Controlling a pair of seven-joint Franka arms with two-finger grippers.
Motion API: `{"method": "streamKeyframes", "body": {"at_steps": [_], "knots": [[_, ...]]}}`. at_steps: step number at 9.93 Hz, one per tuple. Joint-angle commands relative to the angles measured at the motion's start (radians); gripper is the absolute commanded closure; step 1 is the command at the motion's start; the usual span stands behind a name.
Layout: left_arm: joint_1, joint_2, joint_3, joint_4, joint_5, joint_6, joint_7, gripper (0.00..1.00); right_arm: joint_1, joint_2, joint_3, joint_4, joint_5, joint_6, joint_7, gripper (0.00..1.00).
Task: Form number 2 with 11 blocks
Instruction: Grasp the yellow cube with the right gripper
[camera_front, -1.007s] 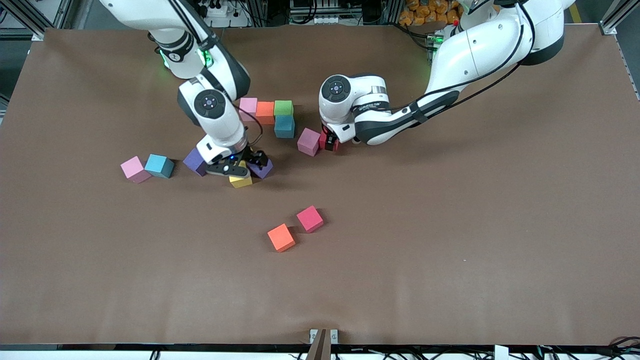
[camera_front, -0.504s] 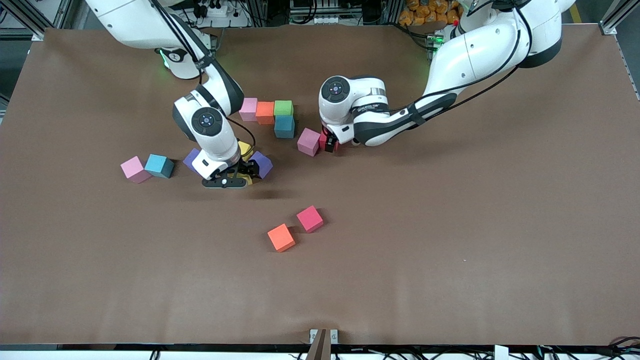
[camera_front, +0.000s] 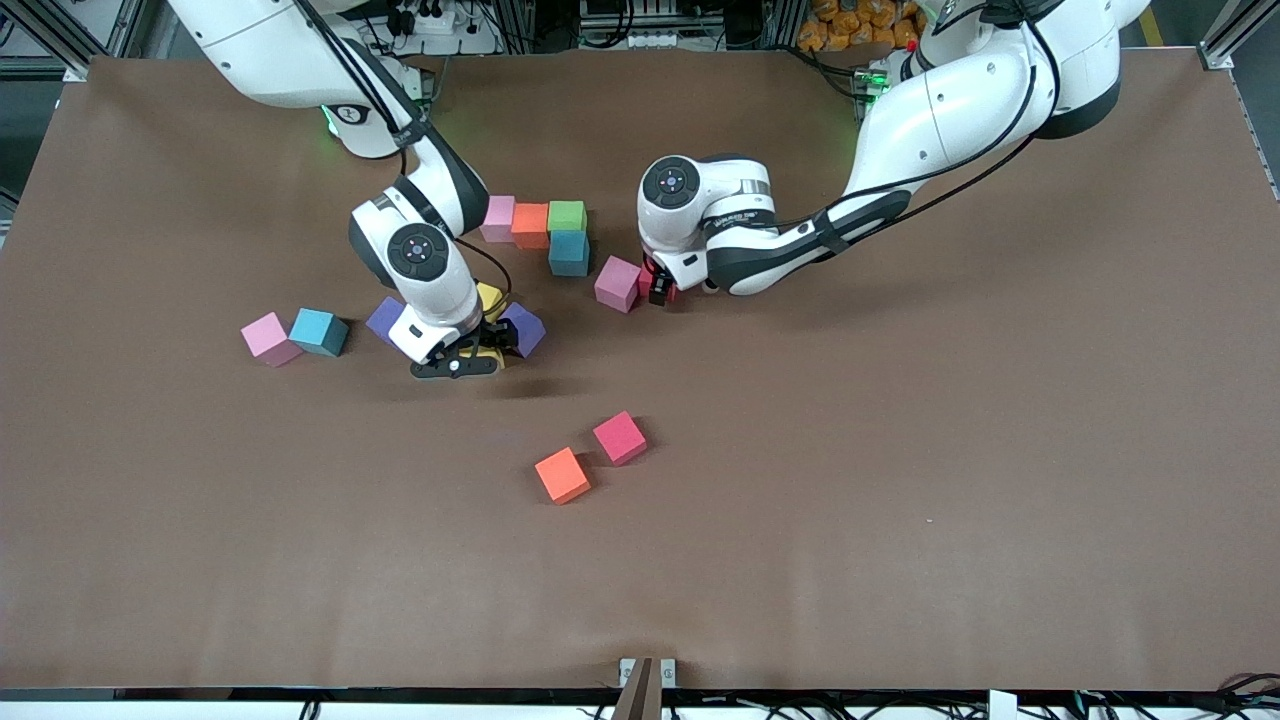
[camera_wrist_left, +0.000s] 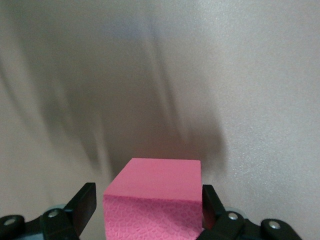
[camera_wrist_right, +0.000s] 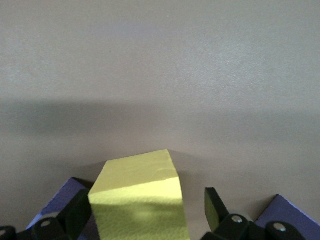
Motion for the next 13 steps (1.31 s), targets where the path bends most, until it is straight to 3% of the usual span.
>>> {"method": "streamKeyframes", "body": {"at_steps": [1,6,9,13], "knots": [[-0.01,0.003,0.0,-0.002,0.062,0.007,-0.179,0.29,-0.017,0.004,0.006,0.006,-0.019,-0.006,-0.012,0.0],[-0.01,0.003,0.0,-0.002,0.062,0.007,-0.173,0.65,-0.026,0.004,0.003,0.006,-0.019,-0.008,-0.012,0.0],[-0.008,0.003,0.0,-0.001,0.062,0.007,-0.164,0.76,-0.032,0.005,-0.024,0.008,-0.006,-0.02,0.004,0.0],[-0.008,0.002,0.0,-0.001,0.062,0.007,-0.163,0.8,-0.028,0.01,-0.032,-0.008,0.077,-0.022,0.008,0.0]]}}
